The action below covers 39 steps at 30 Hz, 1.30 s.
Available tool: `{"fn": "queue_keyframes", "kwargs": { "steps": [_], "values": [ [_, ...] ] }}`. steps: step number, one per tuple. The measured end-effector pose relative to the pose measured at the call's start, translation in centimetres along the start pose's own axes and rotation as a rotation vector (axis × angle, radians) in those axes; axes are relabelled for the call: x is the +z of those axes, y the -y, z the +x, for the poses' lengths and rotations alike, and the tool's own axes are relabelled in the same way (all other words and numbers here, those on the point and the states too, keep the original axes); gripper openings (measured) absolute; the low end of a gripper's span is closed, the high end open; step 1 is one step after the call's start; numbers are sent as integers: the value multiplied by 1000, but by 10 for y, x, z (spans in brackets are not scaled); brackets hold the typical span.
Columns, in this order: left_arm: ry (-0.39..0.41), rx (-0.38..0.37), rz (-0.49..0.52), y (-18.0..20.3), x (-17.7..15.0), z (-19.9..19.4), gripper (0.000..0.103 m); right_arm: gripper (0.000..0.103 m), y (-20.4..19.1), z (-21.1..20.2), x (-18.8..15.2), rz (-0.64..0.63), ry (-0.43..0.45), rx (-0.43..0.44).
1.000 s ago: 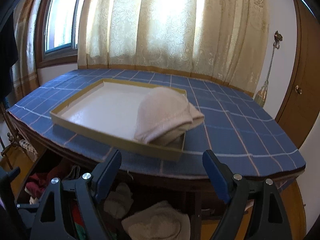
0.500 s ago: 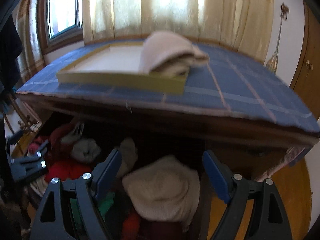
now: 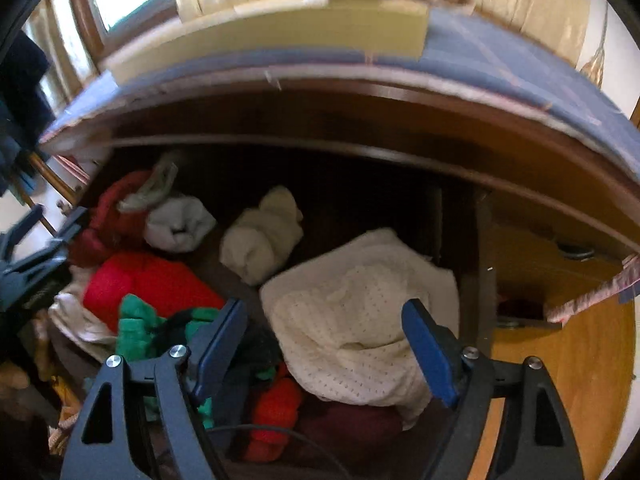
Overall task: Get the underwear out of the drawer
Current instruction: 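Grasp the white dotted underwear in the drawer with the right gripper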
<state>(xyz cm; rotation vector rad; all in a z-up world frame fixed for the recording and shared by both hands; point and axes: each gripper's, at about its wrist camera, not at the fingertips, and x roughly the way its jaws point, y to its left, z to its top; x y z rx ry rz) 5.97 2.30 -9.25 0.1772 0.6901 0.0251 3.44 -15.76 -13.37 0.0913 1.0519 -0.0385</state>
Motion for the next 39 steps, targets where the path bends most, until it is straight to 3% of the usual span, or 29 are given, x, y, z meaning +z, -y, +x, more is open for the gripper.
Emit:
{"fn": "queue_keyframes", "kwargs": {
  "steps": [9, 16, 20, 21, 23, 24, 29, 31, 39],
  "values": [
    [0, 3, 7, 2, 0, 1, 103, 82, 3, 50, 18, -2, -177, -51],
    [-4, 3, 6, 3, 0, 2, 103, 84, -13, 63, 24, -97, -274, -161],
    [-4, 4, 5, 3, 0, 3, 103, 82, -16, 64, 28, -124, -318, -169],
    [-5, 4, 6, 3, 0, 3, 103, 78, -17, 62, 28, -135, -321, -169],
    [-3, 3, 6, 4, 0, 3, 103, 56, -18, 58, 27, -155, -328, -142],
    [0, 5, 8, 4, 0, 3, 103, 54, -17, 57, 25, -144, -344, -110],
    [2, 3, 12, 5, -1, 4, 103, 43, -10, 43, 19, -130, -306, -76],
    [2, 4, 16, 6, -1, 4, 103, 32, -3, 30, 16, -91, -262, -46],
    [4, 11, 22, 7, -1, 3, 103, 26, 16, -41, -3, 31, -25, 13]
  ]
}}
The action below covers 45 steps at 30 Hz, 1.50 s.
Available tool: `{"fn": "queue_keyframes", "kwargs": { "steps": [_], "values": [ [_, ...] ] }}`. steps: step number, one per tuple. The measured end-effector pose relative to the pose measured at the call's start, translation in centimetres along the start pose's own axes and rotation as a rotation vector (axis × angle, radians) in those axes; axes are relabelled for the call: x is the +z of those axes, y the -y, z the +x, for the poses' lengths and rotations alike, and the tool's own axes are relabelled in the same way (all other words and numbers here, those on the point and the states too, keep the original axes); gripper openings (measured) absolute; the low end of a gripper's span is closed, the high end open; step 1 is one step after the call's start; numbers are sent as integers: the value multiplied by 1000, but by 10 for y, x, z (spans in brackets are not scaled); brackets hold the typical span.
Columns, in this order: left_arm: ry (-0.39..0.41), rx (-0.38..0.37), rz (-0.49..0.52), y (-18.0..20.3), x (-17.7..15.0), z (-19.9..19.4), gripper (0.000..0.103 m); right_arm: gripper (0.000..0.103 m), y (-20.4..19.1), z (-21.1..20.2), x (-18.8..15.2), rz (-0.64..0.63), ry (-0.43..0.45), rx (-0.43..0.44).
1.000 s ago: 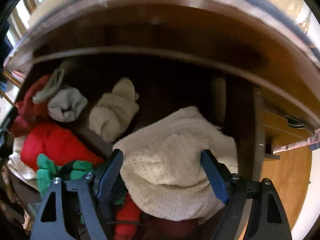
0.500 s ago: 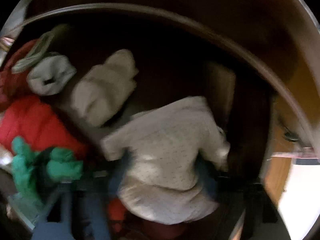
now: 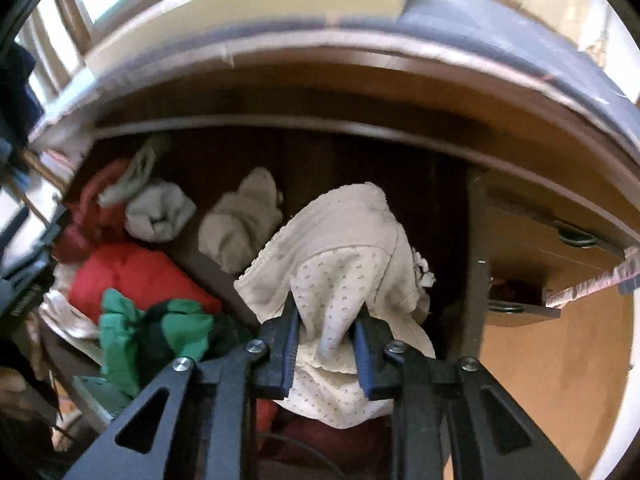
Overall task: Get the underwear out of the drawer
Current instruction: 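Grasp the white dotted underwear in the drawer with the right gripper, then lift the white dotted underwear with the right gripper toward the tray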
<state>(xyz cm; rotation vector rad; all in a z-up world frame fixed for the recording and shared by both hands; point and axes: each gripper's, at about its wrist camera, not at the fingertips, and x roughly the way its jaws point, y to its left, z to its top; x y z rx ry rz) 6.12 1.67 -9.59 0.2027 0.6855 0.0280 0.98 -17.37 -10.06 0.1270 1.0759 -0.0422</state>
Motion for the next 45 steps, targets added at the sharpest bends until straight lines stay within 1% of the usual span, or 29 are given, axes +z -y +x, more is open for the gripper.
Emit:
{"fn": "queue_keyframes", "kwargs": {
  "steps": [2, 4, 5, 7, 10, 15, 17, 19, 23, 27, 32, 36, 39, 42, 45],
  "values": [
    [-1, -1, 0, 0, 0, 0, 103, 26, 2, -13, -3, 15, 47, 15],
    [-4, -4, -1, 0, 0, -1, 103, 26, 12, -31, -2, 43, 98, 41],
    [-5, -6, -4, -1, 0, -1, 103, 26, 7, -37, -3, 53, 118, 53],
    [-10, -19, -11, -3, 0, -1, 103, 26, 13, -54, 0, 64, 163, 80],
    [-11, -51, -35, -9, 1, 0, 103, 26, 11, -83, 5, 61, 228, 115],
    [-21, -90, -76, -16, 2, 3, 103, 26, -13, -111, 15, 34, 330, 154],
    [-22, -101, -85, -17, 1, 3, 103, 26, -27, -107, 19, 19, 364, 160],
    [-21, -103, -90, -17, 1, 3, 103, 26, -30, -116, 22, 0, 404, 159],
    [-15, -96, -74, -17, 1, 2, 103, 26, -39, -128, 36, -16, 482, 126],
    [-6, -82, -48, -12, 0, 0, 103, 26, -51, -136, 60, -33, 564, 76],
    [-1, -77, -42, -11, 0, -1, 103, 26, -62, -124, 101, -40, 623, -14],
    [0, -78, -40, -11, 0, -1, 103, 26, -63, -100, 136, -33, 635, -103],
    [1, -80, -32, -10, -1, -1, 103, 26, -60, -80, 158, -7, 629, -144],
    [-1, -81, -27, -9, -2, -1, 103, 26, -58, -62, 175, 14, 612, -179],
    [-1, -84, -25, -8, -2, -2, 103, 25, -63, -48, 185, 5, 602, -216]
  ]
}}
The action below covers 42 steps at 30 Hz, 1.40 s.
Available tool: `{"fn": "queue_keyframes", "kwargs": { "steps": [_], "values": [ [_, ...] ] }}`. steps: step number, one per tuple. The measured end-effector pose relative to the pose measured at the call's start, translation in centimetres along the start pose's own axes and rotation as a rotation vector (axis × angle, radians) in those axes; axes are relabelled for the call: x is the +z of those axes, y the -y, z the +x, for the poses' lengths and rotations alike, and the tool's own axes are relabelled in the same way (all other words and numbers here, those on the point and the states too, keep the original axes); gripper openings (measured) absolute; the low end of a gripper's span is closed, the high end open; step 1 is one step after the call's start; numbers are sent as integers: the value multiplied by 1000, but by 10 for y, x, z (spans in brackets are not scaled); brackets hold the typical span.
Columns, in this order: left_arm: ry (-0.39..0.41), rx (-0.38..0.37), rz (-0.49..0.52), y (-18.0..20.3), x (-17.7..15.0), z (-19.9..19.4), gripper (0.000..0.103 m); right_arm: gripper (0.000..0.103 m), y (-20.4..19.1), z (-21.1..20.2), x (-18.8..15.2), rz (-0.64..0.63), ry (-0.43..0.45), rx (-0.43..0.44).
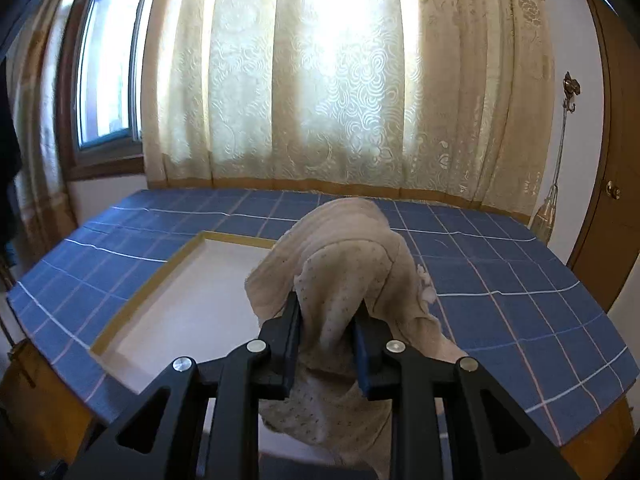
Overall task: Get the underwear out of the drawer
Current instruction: 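Lift the white dotted underwear with the right gripper toward the tray, then lower the white dotted underwear into the tray and open the right gripper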
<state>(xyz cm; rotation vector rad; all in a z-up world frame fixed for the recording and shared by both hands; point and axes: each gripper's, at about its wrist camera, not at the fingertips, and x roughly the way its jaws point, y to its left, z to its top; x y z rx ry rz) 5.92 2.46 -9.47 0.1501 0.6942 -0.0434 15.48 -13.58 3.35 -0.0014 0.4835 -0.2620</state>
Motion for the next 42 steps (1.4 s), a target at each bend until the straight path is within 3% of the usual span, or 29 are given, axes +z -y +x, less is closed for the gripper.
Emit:
{"fn": "queue_keyframes", "kwargs": {
  "steps": [6, 18, 20, 25, 28, 37, 42],
  "values": [
    [-10, 3, 5, 1, 2, 2, 103, 22, -17, 13, 0, -52, 1, -24],
    [-18, 7, 12, 3, 4, 5, 103, 23, -46, 58, -16, -66, -147, 23],
    [-17, 6, 10, 2, 4, 5, 103, 28, -50, 59, -17, -73, -148, 19],
    [-18, 6, 8, 1, 4, 5, 103, 56, -60, 58, -21, -104, -138, 28],
    [-19, 6, 9, 1, 4, 5, 103, 61, -70, 54, -25, -143, -125, 9],
    [-11, 20, 13, 3, 1, 2, 103, 64, -66, 23, -23, -82, -70, 42],
    [-5, 35, 22, 5, -1, -1, 103, 64, -66, -3, -25, -98, -4, 19]
  ]
}}
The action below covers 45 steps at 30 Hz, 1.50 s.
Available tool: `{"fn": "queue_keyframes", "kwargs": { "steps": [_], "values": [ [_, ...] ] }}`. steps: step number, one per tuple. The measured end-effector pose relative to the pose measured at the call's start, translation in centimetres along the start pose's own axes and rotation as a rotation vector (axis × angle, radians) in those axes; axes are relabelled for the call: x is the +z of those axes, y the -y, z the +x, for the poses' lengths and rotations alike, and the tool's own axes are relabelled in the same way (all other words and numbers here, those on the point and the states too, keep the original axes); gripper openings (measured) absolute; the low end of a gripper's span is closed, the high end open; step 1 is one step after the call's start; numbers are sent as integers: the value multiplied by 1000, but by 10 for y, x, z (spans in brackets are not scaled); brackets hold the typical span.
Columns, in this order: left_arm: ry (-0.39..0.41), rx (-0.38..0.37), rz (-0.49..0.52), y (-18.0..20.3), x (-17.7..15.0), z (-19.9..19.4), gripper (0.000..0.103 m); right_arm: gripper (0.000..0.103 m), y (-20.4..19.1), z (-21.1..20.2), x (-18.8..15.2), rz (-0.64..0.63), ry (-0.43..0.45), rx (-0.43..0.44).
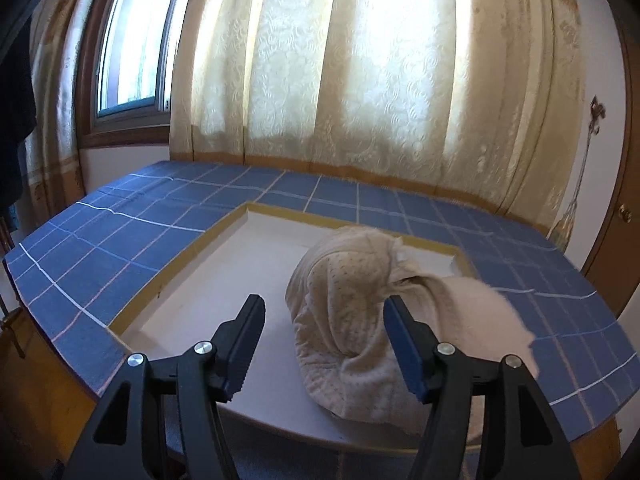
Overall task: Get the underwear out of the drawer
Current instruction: 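Lower the white dotted underwear into the tray and open the right gripper, then reach the right gripper into the drawer and grasp the beige sock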
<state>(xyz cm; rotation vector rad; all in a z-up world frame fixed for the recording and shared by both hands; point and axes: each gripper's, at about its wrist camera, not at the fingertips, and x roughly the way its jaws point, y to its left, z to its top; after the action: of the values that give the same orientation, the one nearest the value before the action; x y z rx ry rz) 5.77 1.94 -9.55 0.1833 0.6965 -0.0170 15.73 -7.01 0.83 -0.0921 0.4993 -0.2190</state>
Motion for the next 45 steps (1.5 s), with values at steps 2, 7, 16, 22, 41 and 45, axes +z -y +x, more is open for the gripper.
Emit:
{"fn": "queue_keyframes", "kwargs": {
  "steps": [2, 7, 16, 22, 41, 45],
  "values": [
    [1, 4, 2, 1, 0, 0, 103, 64, 0, -9, 0, -5, 22, -3],
    [2, 11, 1, 1, -1, -2, 103, 71, 2, -27, 0, -1, 56, -3],
    [9, 22, 12, 4, -1, -4, 103, 71, 6, -45, -4, 0, 64, 3],
    [13, 29, 14, 5, 0, -5, 103, 71, 10, -54, -10, 6, 57, 12],
    [27, 49, 19, 4, -1, -9, 103, 72, 77, -84, -94, 64, -114, 54],
    [30, 55, 23, 4, -1, -9, 103, 72, 86, -76, -114, 103, -186, 72]
  ]
}}
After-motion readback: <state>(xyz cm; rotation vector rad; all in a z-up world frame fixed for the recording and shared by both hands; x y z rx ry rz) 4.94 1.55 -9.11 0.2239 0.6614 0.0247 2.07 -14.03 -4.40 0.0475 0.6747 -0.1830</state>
